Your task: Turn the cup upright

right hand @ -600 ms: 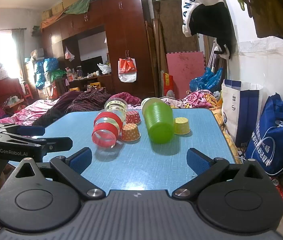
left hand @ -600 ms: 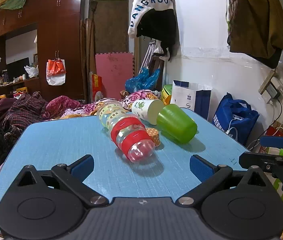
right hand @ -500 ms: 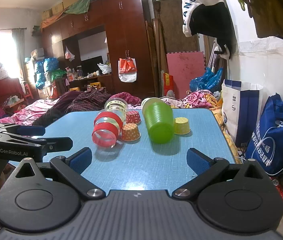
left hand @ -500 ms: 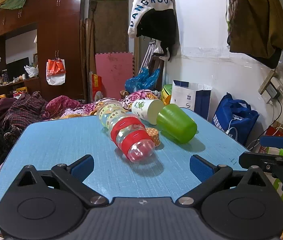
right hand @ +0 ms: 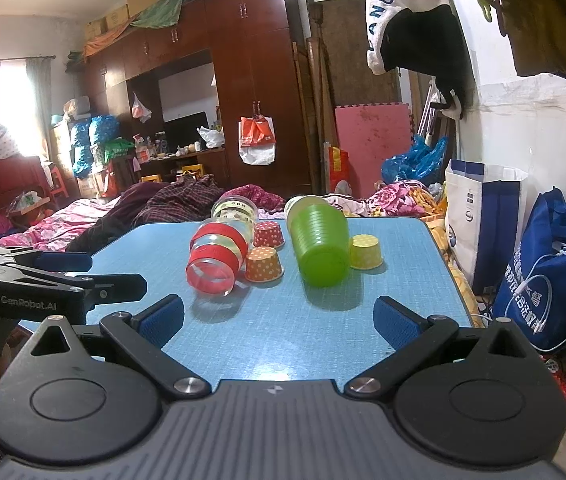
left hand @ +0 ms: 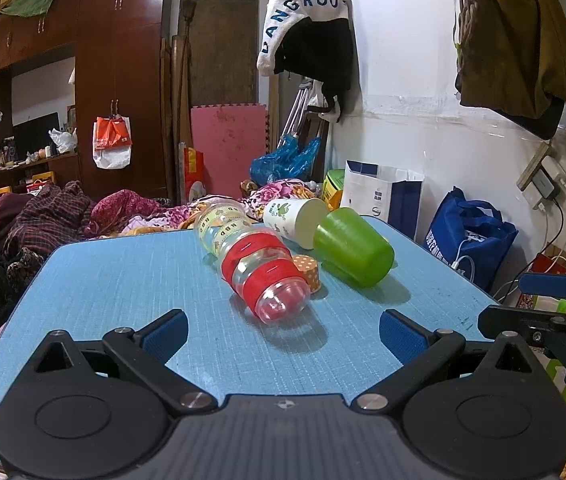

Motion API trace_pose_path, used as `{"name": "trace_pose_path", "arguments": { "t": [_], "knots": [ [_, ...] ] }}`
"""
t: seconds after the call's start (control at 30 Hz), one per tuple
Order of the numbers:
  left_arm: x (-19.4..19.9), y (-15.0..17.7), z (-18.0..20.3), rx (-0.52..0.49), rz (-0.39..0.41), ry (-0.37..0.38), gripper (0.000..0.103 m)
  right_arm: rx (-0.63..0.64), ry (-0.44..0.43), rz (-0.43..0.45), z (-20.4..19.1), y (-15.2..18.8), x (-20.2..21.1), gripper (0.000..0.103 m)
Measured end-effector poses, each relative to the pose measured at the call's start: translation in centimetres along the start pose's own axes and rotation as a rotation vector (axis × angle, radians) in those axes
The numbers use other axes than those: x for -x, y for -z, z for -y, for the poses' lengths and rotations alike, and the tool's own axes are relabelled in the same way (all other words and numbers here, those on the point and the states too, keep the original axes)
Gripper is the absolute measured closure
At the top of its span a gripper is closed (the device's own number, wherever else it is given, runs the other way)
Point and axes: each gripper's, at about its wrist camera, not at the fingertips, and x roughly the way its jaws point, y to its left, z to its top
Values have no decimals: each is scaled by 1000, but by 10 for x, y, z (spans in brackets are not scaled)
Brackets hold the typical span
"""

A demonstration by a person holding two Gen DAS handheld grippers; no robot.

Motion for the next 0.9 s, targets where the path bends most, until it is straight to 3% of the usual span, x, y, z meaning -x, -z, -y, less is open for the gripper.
{"name": "trace_pose_path", "arguments": {
  "t": [0.9],
  "knots": [
    [1, 2, -3, 12, 8, 0, 0, 7, -24, 16, 2, 2, -3, 1]
  ]
}}
